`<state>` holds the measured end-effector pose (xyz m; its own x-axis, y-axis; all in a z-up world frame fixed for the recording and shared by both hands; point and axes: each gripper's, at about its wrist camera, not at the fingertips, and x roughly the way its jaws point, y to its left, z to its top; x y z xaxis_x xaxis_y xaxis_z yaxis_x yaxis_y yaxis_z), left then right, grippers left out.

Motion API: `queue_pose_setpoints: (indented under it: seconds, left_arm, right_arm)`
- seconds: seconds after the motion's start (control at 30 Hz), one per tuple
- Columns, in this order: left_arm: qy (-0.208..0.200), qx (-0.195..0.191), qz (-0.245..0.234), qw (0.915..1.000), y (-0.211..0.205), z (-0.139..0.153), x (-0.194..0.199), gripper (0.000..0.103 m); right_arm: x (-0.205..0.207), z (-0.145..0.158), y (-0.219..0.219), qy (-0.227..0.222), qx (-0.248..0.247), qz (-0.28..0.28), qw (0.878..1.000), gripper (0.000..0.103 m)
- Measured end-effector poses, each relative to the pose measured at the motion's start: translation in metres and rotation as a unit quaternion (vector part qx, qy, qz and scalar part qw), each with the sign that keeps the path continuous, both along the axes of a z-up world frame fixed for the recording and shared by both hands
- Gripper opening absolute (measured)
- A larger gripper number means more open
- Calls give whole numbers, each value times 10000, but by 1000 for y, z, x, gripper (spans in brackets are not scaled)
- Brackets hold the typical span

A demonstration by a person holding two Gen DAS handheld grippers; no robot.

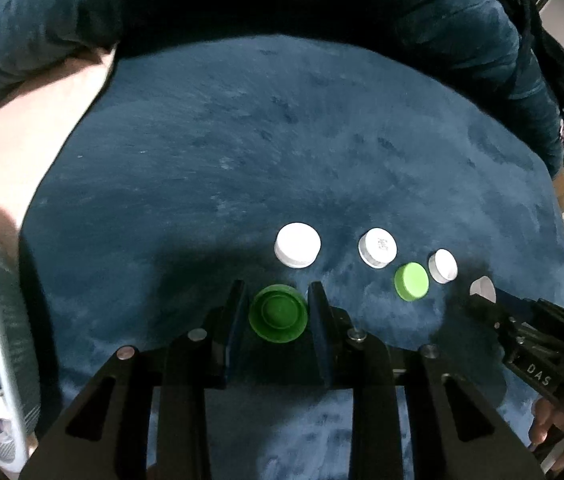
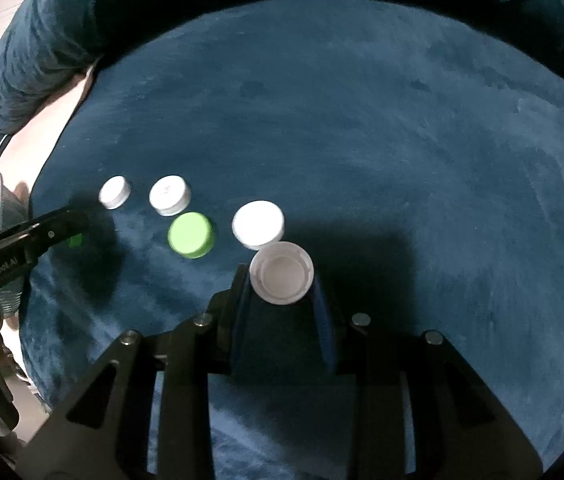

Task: Organize objects
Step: 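Carry both caps over the grey basket and open the left gripper to drop the green cap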

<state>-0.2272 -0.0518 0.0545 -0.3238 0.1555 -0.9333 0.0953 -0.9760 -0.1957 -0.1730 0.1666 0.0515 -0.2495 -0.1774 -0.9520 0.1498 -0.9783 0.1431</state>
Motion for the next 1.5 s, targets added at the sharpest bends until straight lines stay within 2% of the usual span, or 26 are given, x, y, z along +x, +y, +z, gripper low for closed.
queue_pose_setpoints:
  seconds: [0.2, 0.33, 0.43, 0.57, 0.73, 0.9, 0.97, 1.2, 1.23, 1.33, 1.43, 1.5]
  left_arm:
    - [169, 76, 222, 9996, -26, 34, 27, 31]
    - [441, 96, 532, 9976, -58, 67, 54, 31]
    - [715, 57, 854, 9938, -93, 90, 86, 31]
    - [892, -159, 1291, 9875, -139, 104, 136, 31]
    - [924, -634, 2043, 9725, -205, 103, 198, 31]
    - [692, -368, 2572, 9632, -252, 85, 235, 31]
    - [684, -347, 2632, 9617, -262, 82, 236, 31]
    - [544, -159, 2560, 9650, -268, 71, 231, 31]
    - [559, -155, 2546, 9653, -267, 72, 232, 35]
    - [663, -183, 2548, 9646, -266, 79, 238, 64]
    - [851, -286, 2608, 9612, -267, 90, 247, 75]
    - [945, -393, 2665, 9584, -267, 97, 252, 75]
  right_arm:
    - [12, 27, -36, 224, -88, 264, 9994, 31]
    - [21, 53, -73, 480, -307, 514, 9971, 31]
    - [31, 73, -110, 680, -499, 809, 9931, 31]
    - [54, 98, -166, 902, -763, 1330, 9841, 31]
    - [85, 111, -237, 974, -1088, 2043, 9679, 31]
    - [110, 103, -298, 802, -1227, 2660, 9527, 31]
    - [117, 96, -317, 720, -1181, 2839, 9488, 31]
    - [133, 73, -349, 265, -1268, 3067, 9429, 31]
    - [135, 71, -353, 229, -1227, 3098, 9426, 31]
    - [138, 61, -365, 181, -1087, 3187, 9414, 31]
    - [139, 58, -375, 216, -997, 3254, 9401, 31]
    - [139, 58, -381, 249, -984, 3307, 9383, 31]
